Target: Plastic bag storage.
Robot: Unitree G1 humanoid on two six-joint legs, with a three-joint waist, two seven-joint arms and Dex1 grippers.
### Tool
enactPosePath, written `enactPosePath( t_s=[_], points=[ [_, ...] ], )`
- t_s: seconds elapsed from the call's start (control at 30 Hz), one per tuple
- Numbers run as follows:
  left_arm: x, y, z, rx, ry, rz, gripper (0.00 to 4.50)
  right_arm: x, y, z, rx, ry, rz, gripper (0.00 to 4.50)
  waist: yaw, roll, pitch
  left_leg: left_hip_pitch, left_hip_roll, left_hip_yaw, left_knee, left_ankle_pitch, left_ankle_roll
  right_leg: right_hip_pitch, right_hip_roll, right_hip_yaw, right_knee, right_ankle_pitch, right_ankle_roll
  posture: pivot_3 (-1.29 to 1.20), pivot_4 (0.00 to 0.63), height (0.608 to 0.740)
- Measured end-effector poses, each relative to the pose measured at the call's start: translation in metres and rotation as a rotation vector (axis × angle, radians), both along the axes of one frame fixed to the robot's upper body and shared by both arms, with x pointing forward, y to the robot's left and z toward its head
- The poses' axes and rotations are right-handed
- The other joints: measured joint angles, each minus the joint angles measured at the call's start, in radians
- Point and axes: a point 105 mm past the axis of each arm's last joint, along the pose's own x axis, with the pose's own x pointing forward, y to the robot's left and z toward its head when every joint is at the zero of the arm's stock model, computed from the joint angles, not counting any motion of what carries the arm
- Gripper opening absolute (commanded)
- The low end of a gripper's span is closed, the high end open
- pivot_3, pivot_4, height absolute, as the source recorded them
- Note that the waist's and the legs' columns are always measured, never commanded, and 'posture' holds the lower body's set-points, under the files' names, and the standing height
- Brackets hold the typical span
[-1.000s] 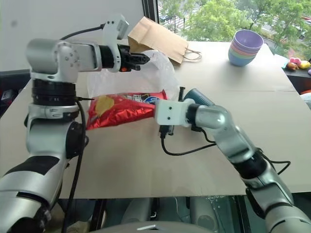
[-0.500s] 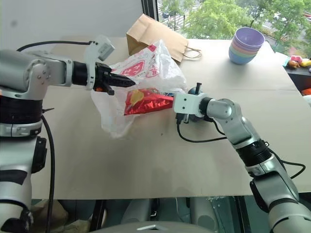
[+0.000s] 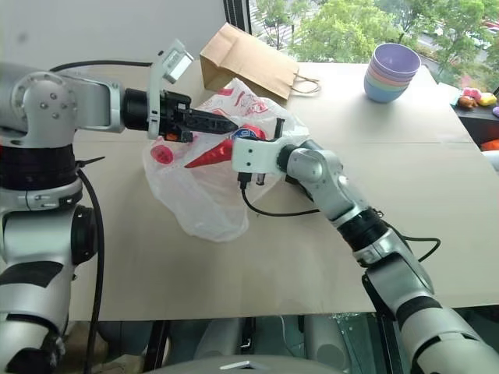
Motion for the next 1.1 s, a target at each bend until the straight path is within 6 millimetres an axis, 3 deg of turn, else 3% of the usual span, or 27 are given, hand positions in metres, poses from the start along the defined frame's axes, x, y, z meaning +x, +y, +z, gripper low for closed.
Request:
enactPosePath(
  t_s=[0.03, 0.13, 0.2, 0.3, 0.4, 0.53, 0.6, 0.7, 0.77, 0.9, 1.1],
  points=[
    [-0.001, -0.001, -0.001, -0.013, 0.0, -0.001, 0.0, 0.006, 0.011, -0.002, 0.018, 0.003, -0.008, 0.04, 0.0, 0.0, 0.0, 0.001, 0.0, 0.0, 0.0, 0.0, -0.001, 0.0, 0.0, 0.0, 0.0, 0.0, 0.0, 0.0, 0.15, 0.74],
    [0.002, -0.001, -0.007, -0.025, 0.01, 0.019, 0.0, 0.005, 0.027, -0.015, 0.054, 0.077, 0.027, 0.89, -0.001, 0.0, 0.0, 0.001, 0.0, -0.001, -0.001, 0.001, -0.002, 0.0, 0.0, 0.0, 0.001, 0.0, 0.0, 0.0, 0.15, 0.74],
    [0.005, 0.001, -0.012, -0.036, 0.017, 0.055, 0.0, 0.004, 0.033, -0.027, 0.062, 0.117, 0.048, 1.94, 0.001, 0.0, 0.0, 0.0, 0.0, -0.001, -0.001, 0.002, -0.003, 0.0, -0.001, -0.001, 0.0, 0.0, 0.0, 0.0, 0.15, 0.74],
    [0.008, 0.007, -0.01, -0.058, -0.002, 0.101, 0.0, 0.008, 0.024, -0.024, 0.058, 0.088, 0.035, 3.09, 0.003, 0.0, 0.0, 0.0, -0.002, -0.002, -0.001, 0.002, -0.003, 0.0, -0.002, -0.001, 0.0, 0.0, 0.0, 0.0, 0.15, 0.74],
    [0.016, 0.013, -0.013, -0.062, -0.062, 0.173, 0.0, 0.005, -0.001, -0.019, 0.077, 0.102, 0.031, 4.41, 0.006, 0.0, 0.0, 0.0, -0.002, -0.003, -0.002, 0.002, -0.004, 0.001, -0.003, -0.002, 0.0, 0.0, 0.0, 0.0, 0.15, 0.74],
    [0.026, 0.014, -0.024, -0.1, -0.112, 0.23, 0.0, -0.016, -0.03, -0.018, 0.151, 0.247, 0.051, 4.46, 0.006, 0.001, 0.0, -0.001, -0.002, -0.007, -0.002, 0.001, -0.003, 0.001, -0.002, -0.003, 0.0, 0.0, 0.0, 0.0, 0.15, 0.74],
    [0.032, 0.019, -0.028, -0.098, -0.154, 0.283, 0.0, -0.04, -0.04, -0.007, 0.212, 0.343, 0.098, 4.46, 0.003, 0.001, 0.001, 0.0, -0.002, -0.009, -0.002, 0.0, -0.001, 0.001, -0.002, -0.003, 0.001, 0.0, 0.0, 0.0, 0.15, 0.74],
    [0.039, 0.018, -0.035, -0.063, -0.216, 0.322, 0.0, -0.06, -0.055, 0.025, 0.276, 0.353, 0.093, 4.46, 0.004, 0.002, 0.001, 0.001, -0.002, -0.01, -0.002, 0.0, -0.001, 0.002, -0.002, -0.004, 0.002, 0.0, -0.001, 0.0, 0.15, 0.74],
    [0.043, 0.014, -0.035, -0.066, -0.244, 0.334, 0.0, -0.07, -0.065, 0.032, 0.267, 0.353, 0.06, 4.46, 0.011, 0.002, 0.001, 0.001, -0.002, -0.008, -0.001, 0.001, -0.002, 0.003, -0.002, -0.007, 0.001, 0.0, -0.001, 0.0, 0.15, 0.74],
    [0.048, 0.015, -0.031, -0.057, -0.302, 0.355, 0.0, -0.079, -0.085, 0.004, 0.252, 0.477, -0.086, 4.46, 0.017, 0.001, 0.0, 0.0, -0.002, -0.008, -0.001, 0.001, -0.002, 0.003, -0.002, -0.007, 0.001, 0.0, -0.001, 0.0, 0.15, 0.74],
    [0.042, 0.007, -0.029, -0.099, -0.291, 0.27, 0.0, -0.075, -0.076, -0.013, 0.322, 0.582, -0.148, 4.46, 0.005, 0.001, 0.0, 0.0, -0.002, -0.007, -0.001, 0.001, -0.002, 0.002, -0.001, -0.006, 0.001, 0.0, -0.001, 0.0, 0.15, 0.74]
  ],
)
